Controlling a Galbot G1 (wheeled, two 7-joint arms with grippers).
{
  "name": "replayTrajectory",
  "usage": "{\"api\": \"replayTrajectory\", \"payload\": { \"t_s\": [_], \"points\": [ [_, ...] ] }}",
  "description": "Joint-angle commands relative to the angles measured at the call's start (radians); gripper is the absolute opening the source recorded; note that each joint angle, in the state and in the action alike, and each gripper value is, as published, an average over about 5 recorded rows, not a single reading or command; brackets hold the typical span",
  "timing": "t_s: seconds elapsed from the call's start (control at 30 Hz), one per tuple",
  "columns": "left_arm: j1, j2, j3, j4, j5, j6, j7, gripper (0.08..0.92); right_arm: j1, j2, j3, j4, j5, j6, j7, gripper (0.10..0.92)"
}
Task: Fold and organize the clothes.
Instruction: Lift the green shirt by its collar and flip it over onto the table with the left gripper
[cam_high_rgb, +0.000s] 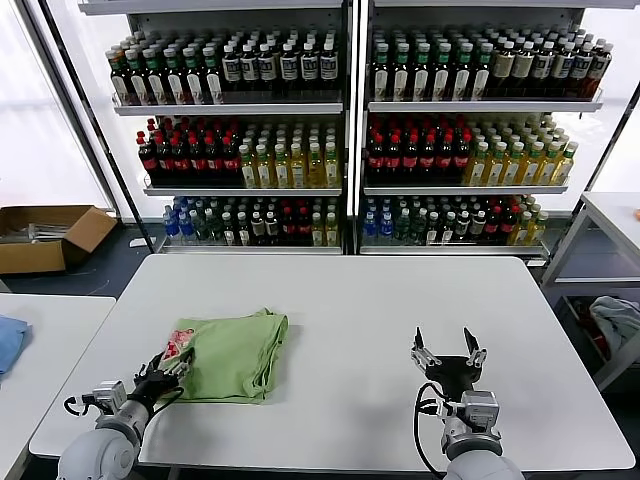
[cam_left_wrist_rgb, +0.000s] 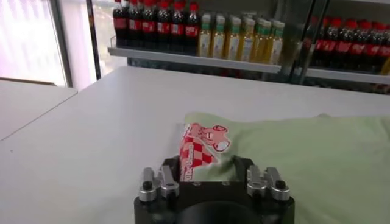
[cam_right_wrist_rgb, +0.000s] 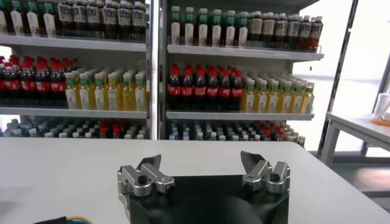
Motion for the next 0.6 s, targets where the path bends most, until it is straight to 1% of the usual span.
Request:
{"api": "replayTrajectory", "payload": {
  "t_s": [0.03, 0.27, 0.4, 0.5, 0.6],
  "points": [
    [0.001, 0.001, 0.003, 0.021, -0.022, 0.007, 0.013, 0.559, 0.001, -0.002, 0.002, 0.004, -0.001, -0.001, -0.001, 0.823],
    [0.003, -0.003, -0.008, 0.029, -0.013, -0.023, 0.008, 0.351, 0.008, -0.007, 0.005, 0.005, 0.0, -0.003, -0.001, 0.823],
    [-0.008, 0.014, -0.052, 0.028, -0.005, -0.045, -0.008, 0.239, 0.012, -0.01, 0.007, 0.002, 0.001, -0.003, -0.001, 0.823],
    [-0.025, 0.059, -0.115, 0.028, -0.011, -0.056, -0.02, 0.161, 0.02, -0.013, 0.006, -0.001, 0.002, -0.003, 0.0, 0.823],
    [-0.039, 0.145, -0.203, 0.038, -0.035, -0.061, -0.025, 0.13, 0.028, -0.015, 0.005, -0.005, 0.004, -0.004, 0.001, 0.823]
  ]
}}
